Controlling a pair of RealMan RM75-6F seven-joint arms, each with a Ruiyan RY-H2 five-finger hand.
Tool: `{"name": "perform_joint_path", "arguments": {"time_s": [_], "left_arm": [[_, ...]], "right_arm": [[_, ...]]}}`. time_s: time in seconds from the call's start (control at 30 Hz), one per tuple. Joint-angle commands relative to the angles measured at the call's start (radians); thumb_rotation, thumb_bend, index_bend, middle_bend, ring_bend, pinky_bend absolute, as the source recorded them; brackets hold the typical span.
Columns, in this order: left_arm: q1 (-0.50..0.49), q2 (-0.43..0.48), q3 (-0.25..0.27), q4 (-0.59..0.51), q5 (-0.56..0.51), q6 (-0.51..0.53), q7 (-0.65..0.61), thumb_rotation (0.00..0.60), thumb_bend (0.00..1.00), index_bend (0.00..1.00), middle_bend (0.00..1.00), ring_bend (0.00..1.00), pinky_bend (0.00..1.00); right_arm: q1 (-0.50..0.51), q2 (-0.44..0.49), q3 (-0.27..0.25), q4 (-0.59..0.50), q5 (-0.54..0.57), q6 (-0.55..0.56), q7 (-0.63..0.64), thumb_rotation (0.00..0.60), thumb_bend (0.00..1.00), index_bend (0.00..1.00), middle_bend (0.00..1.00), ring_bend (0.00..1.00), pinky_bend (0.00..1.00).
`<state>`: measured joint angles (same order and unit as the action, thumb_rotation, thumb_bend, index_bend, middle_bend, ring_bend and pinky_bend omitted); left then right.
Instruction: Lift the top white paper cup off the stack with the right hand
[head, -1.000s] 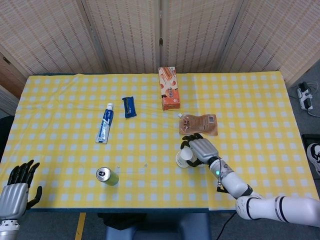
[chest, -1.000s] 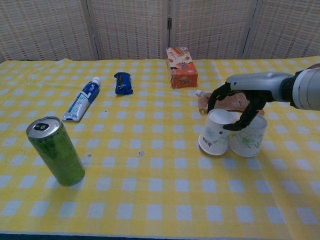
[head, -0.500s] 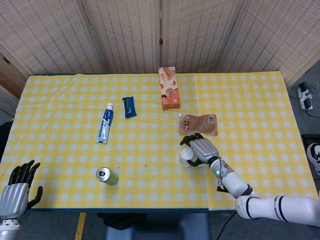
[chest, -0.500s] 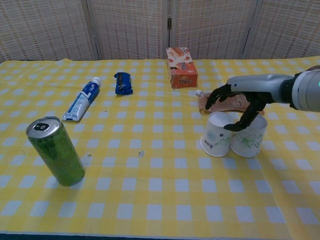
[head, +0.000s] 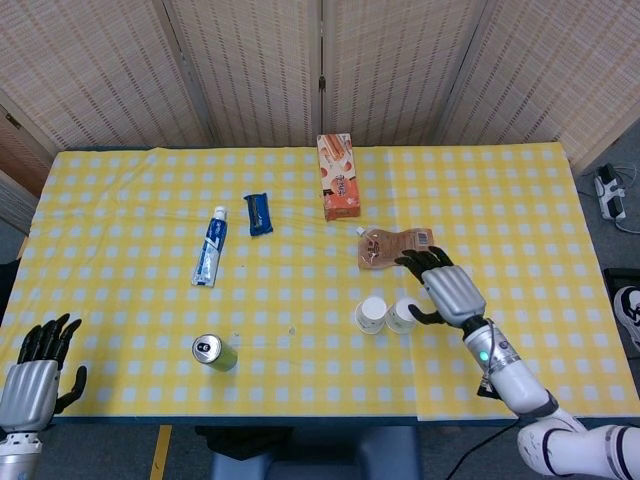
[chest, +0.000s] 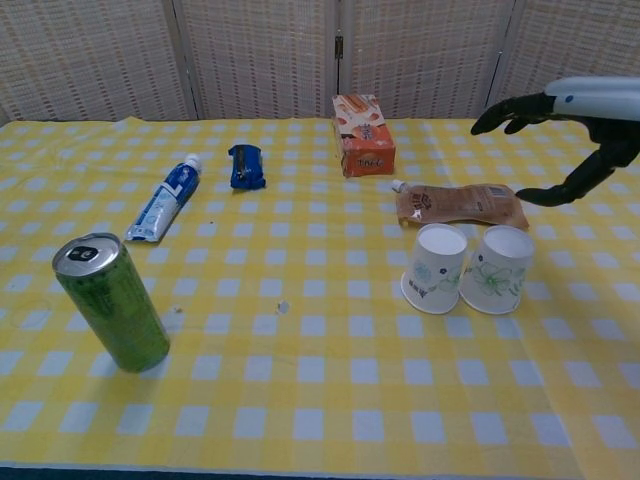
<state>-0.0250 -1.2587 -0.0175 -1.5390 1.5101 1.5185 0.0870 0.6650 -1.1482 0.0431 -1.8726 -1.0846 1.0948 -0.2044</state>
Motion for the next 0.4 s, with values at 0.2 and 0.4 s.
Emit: {"name": "perform_joint_path", "arguments": {"time_s": [0.2,0.4], "left_arm": [[-0.011,-0.003,-0.009,-0.006,0.012,0.007,0.009,0.600,0.56,0.13,0.07,0.04,0.00],[-0.012,-0.003,-0.003,-0.031,0.033,0.020,0.034,0.600,0.56,0.13,0.07,0.04,0.00]], "right_arm": [[-0.316,0.081,-0.134,0.070,-0.309,0.366,0.141,0.600,0.39,0.11,0.04,0.07,0.02],[-0.455,0.041,-0.173,0.184,-0.397,0.503,0.232,0.600,0.39,0.09,0.02,0.06,0.02]]}}
